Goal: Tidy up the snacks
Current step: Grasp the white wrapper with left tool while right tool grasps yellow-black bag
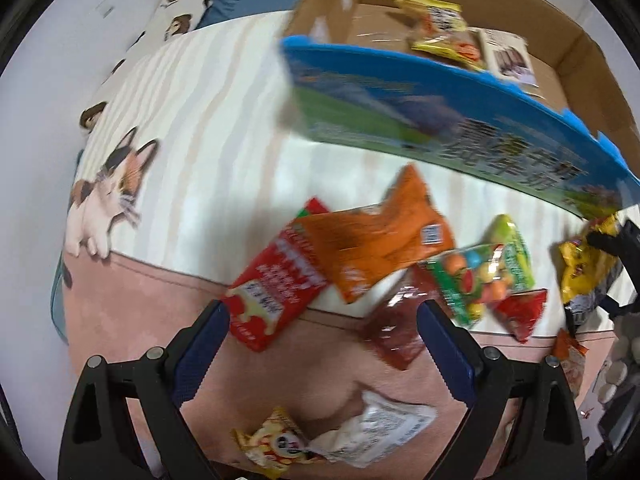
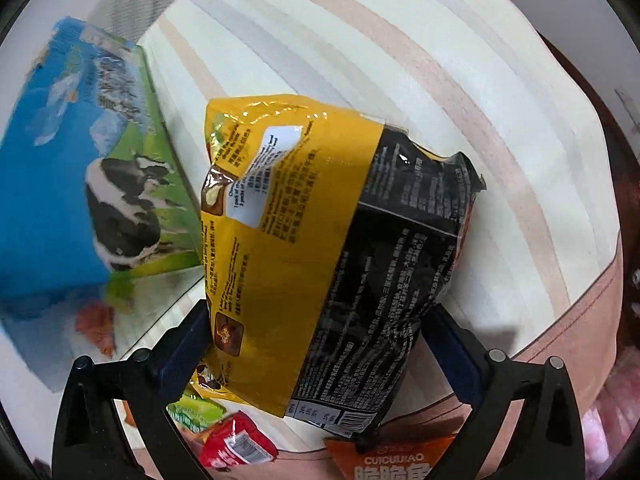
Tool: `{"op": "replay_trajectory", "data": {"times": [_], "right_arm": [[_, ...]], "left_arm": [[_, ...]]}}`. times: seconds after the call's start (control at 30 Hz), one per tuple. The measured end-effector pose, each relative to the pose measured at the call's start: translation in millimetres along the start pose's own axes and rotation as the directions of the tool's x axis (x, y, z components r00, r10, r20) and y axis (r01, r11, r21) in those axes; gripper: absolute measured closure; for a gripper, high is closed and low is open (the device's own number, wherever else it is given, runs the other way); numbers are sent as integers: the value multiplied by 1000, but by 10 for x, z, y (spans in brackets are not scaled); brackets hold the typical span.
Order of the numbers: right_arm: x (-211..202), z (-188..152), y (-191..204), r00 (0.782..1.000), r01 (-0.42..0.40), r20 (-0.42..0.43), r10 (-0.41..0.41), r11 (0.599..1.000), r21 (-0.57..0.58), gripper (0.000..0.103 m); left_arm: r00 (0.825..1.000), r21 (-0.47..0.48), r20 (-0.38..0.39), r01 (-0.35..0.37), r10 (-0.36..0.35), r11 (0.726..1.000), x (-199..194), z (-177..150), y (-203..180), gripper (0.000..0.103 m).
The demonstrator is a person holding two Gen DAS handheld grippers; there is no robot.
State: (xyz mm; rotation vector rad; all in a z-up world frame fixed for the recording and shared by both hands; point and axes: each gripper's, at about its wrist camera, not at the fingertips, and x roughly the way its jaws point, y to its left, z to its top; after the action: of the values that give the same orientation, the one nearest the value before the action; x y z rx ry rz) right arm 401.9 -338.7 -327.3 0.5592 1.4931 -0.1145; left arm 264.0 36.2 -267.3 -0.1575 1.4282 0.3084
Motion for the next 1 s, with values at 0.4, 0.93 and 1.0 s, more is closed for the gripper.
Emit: {"op": "replay_trajectory", "data": {"times": [0.4, 0.93, 1.0], "right_arm": [[-509, -342, 265, 998, -36, 31, 46, 963, -268, 12], [-503, -1273, 478, 994, -90, -94, 50, 861, -500, 12], [-422, -1353, 453, 993, -85, -114, 29, 850, -521, 12]], "left_arm": [[996, 1, -85, 6, -6, 1000, 232, -513, 538, 7], [978, 293, -207, 44, 18, 955, 578, -1232, -431, 7], [977, 312, -212, 48, 20, 949, 720, -1242, -547, 8]]}}
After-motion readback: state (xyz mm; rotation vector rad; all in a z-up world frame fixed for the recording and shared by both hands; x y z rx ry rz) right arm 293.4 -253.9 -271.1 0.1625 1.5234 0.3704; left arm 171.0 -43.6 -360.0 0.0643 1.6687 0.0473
